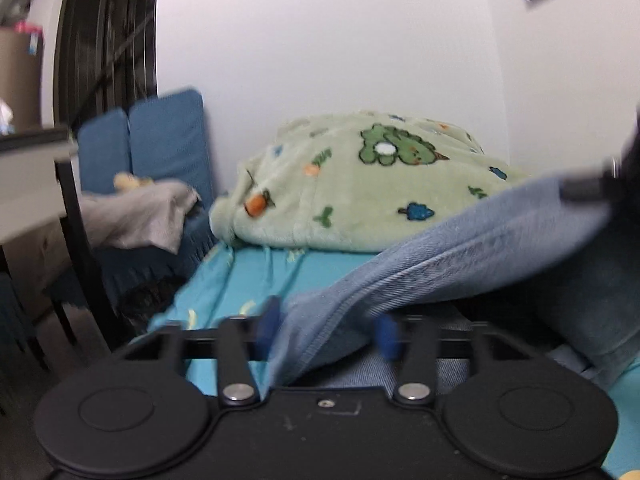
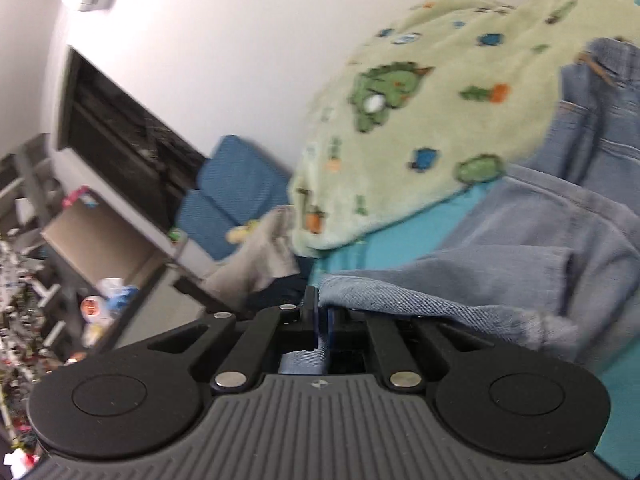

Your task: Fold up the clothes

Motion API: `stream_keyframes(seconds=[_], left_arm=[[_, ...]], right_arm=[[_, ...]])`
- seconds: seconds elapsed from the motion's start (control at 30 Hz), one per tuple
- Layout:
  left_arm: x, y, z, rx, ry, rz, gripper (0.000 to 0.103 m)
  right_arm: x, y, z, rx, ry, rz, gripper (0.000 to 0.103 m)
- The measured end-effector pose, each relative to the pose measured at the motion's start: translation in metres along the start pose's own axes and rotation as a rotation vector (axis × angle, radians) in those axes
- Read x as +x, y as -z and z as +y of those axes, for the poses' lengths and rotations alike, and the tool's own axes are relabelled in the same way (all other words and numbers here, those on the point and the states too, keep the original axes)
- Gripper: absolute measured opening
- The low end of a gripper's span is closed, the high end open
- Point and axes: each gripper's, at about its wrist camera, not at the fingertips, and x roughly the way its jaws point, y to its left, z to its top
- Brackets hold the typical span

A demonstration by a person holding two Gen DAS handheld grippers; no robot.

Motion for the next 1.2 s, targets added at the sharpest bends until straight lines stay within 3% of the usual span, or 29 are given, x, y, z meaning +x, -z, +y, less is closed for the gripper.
stream_keyframes(seconds=[0.07, 0.17, 0.2, 0.37, 0.43, 0.47, 0.5, 0.63, 0.7, 0.73, 0.77, 0.8, 0.87, 0.97, 1.1, 1.2], left_arm=[[-0.002, 0.001, 0.003, -0.006, 0.001, 0.006, 0.015], [-0.006, -0.002, 0.009, -0.022, 0.008, 0.006, 0.011], [-0.007, -0.003, 0.011, -0.036, 0.012, 0.011, 0.011], [-0.011, -0.008, 0.014, -0.016, 0.015, 0.014, 0.010], [-0.012, -0.008, 0.013, 0.003, 0.002, 0.013, 0.010], [-0.012, -0.008, 0.013, 0.002, 0.000, 0.016, 0.010], [-0.011, -0.007, 0.013, 0.001, -0.004, 0.019, 0.010], [-0.009, -0.005, 0.010, 0.021, -0.016, 0.020, 0.010], [-0.009, -0.004, 0.011, 0.021, -0.023, 0.024, 0.010], [-0.008, -0.003, 0.011, 0.018, -0.020, 0.028, 0.011], [-0.007, -0.004, 0.012, 0.015, -0.011, 0.034, 0.011], [-0.008, -0.004, 0.011, 0.019, -0.007, 0.037, 0.011], [-0.010, -0.003, 0.010, 0.034, -0.017, 0.030, 0.011], [-0.013, -0.006, 0.013, 0.008, 0.009, 0.039, 0.010], [-0.030, -0.009, 0.006, 0.016, 0.071, 0.023, 0.009], [-0.038, -0.011, -0.007, 0.054, 0.091, 0.004, 0.009]], right_arm=[[0.007, 0.003, -0.017, 0.022, 0.079, 0.015, 0.011], [0.010, 0.007, -0.055, 0.214, 0.139, 0.028, 0.032], [0.010, 0.008, -0.068, 0.288, 0.133, 0.033, 0.042], [0.012, 0.019, -0.109, 0.567, 0.067, 0.060, 0.044], [0.010, 0.021, -0.113, 0.660, 0.018, 0.064, 0.059], [0.009, 0.021, -0.114, 0.702, -0.011, 0.065, 0.074], [0.007, 0.021, -0.112, 0.726, -0.022, 0.073, 0.081], [0.014, 0.024, -0.101, 0.746, -0.009, 0.187, 0.082], [0.021, 0.031, -0.106, 0.770, 0.022, 0.238, 0.076], [0.025, 0.034, -0.110, 0.780, 0.044, 0.256, 0.070], [0.026, 0.035, -0.114, 0.777, 0.069, 0.258, 0.040], [0.025, 0.034, -0.115, 0.756, 0.090, 0.244, 0.015], [0.026, 0.023, -0.106, 0.667, 0.100, 0.226, 0.013], [0.023, -0.009, -0.065, 0.355, 0.096, 0.178, 0.012], [0.001, -0.044, 0.013, -0.095, -0.002, -0.008, 0.010], [-0.018, -0.055, 0.048, -0.308, -0.096, -0.143, 0.009]])
